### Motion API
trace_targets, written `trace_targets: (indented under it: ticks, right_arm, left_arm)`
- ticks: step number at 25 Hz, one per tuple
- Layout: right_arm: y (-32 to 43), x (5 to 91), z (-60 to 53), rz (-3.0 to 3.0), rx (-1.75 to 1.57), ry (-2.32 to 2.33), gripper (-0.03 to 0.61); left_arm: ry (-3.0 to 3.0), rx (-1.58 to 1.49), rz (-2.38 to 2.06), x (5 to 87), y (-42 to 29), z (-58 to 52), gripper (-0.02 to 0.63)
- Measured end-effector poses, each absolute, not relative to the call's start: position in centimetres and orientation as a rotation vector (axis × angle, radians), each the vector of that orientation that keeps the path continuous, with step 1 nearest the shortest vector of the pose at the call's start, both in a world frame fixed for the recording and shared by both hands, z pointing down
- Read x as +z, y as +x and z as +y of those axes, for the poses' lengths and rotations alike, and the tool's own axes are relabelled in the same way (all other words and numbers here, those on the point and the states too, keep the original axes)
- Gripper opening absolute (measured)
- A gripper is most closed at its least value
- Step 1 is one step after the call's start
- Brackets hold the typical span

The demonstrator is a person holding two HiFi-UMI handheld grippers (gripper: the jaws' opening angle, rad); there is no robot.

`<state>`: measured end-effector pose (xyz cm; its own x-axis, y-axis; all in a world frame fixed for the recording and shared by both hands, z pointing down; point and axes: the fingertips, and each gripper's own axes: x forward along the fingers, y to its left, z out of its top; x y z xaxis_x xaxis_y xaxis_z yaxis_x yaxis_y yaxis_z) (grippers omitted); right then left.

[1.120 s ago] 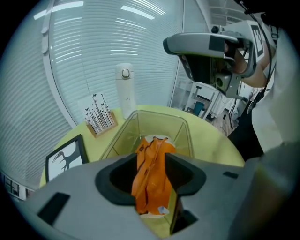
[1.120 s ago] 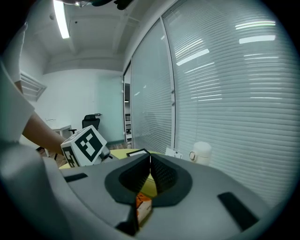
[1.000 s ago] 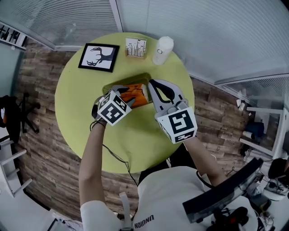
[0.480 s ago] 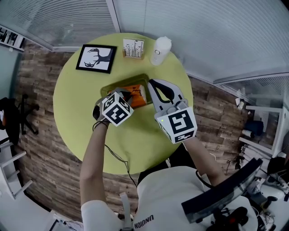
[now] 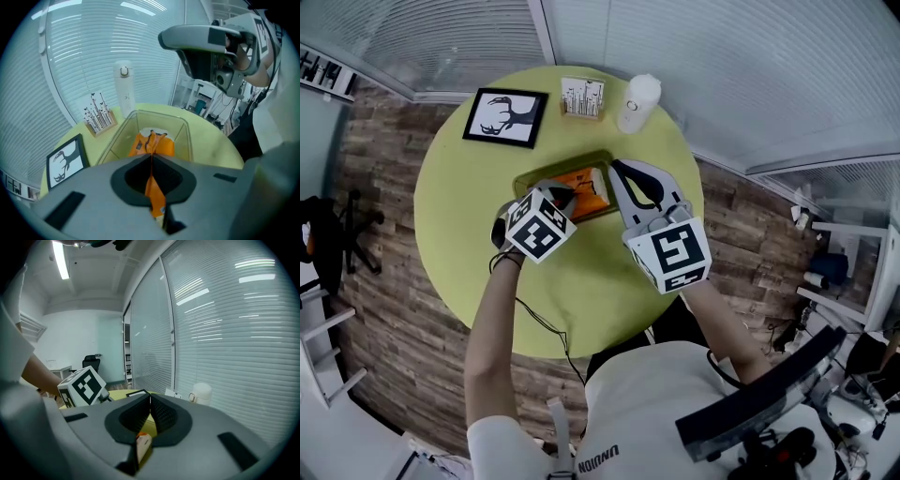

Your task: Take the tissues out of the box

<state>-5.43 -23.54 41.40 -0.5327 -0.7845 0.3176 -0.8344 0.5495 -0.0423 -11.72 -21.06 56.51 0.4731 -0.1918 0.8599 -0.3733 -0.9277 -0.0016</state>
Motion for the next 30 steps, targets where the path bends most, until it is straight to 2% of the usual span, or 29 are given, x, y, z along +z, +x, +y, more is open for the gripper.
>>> trace_targets:
  ticks: [30]
  right_arm:
    - [-6.2, 36.2, -20.9, -2.628, 0.118, 1.331, 0.018]
  left_arm:
    - [2.689, 1.048, -1.059, 46.0, -14.0, -20.8, 0.012]
